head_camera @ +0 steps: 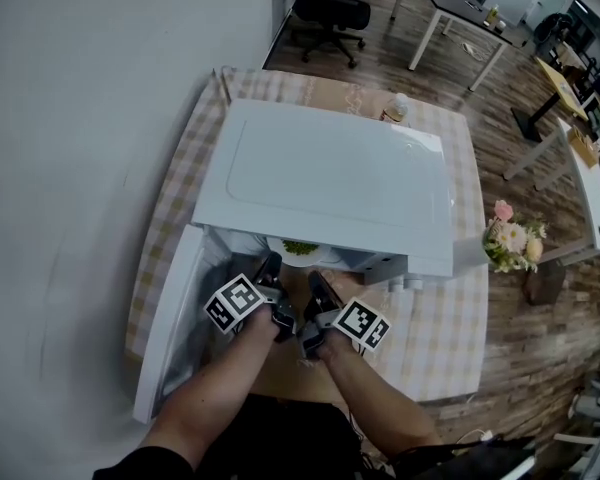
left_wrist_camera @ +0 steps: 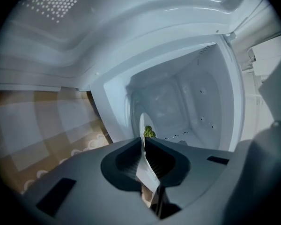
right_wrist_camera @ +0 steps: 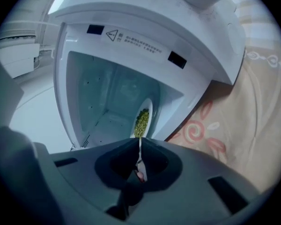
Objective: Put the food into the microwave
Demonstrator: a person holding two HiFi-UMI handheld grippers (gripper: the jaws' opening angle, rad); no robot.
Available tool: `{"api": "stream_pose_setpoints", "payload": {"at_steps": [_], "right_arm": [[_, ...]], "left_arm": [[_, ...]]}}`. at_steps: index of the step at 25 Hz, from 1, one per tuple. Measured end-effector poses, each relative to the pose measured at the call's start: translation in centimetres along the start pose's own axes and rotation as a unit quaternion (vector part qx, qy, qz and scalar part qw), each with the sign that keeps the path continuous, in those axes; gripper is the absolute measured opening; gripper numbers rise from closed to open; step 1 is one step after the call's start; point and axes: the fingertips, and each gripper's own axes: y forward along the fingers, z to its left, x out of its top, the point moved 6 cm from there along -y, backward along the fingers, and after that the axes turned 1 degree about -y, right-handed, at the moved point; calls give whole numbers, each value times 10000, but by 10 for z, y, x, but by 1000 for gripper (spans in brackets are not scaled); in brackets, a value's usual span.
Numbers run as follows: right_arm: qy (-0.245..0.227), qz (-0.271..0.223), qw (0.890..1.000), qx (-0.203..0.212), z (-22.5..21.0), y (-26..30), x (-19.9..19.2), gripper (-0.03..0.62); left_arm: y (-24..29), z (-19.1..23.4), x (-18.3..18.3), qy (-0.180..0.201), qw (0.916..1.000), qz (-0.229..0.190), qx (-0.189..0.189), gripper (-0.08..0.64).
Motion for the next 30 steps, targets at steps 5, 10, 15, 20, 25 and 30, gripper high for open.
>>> {"api": "stream_pose_setpoints", "payload": {"at_steps": [5, 10, 15, 20, 25, 30], "right_arm": [[-16, 93, 10000, -15, 0, 14, -3, 11], [-64, 35, 9999, -85, -2, 23, 2, 9], [-135, -43, 9998, -146, -1, 28, 6, 9], [-115, -50, 9997, -225, -8, 25, 10, 9], [-246, -3, 9995, -196, -6, 17, 6, 9], [-375, 30, 9992, -106, -1, 12, 2, 9]], "left_arm": [[-6, -3, 3, 245, 9997, 75, -53, 32], [-12, -3, 1, 331, 9992, 174, -165, 55], [-16, -10, -3, 362, 9984, 280, -337, 55], [-7, -11, -9, 512, 9971, 454, -345, 46], [4, -10, -3, 587, 9969, 438, -294, 34], [15, -13, -3, 693, 9961, 466, -290, 34]]}}
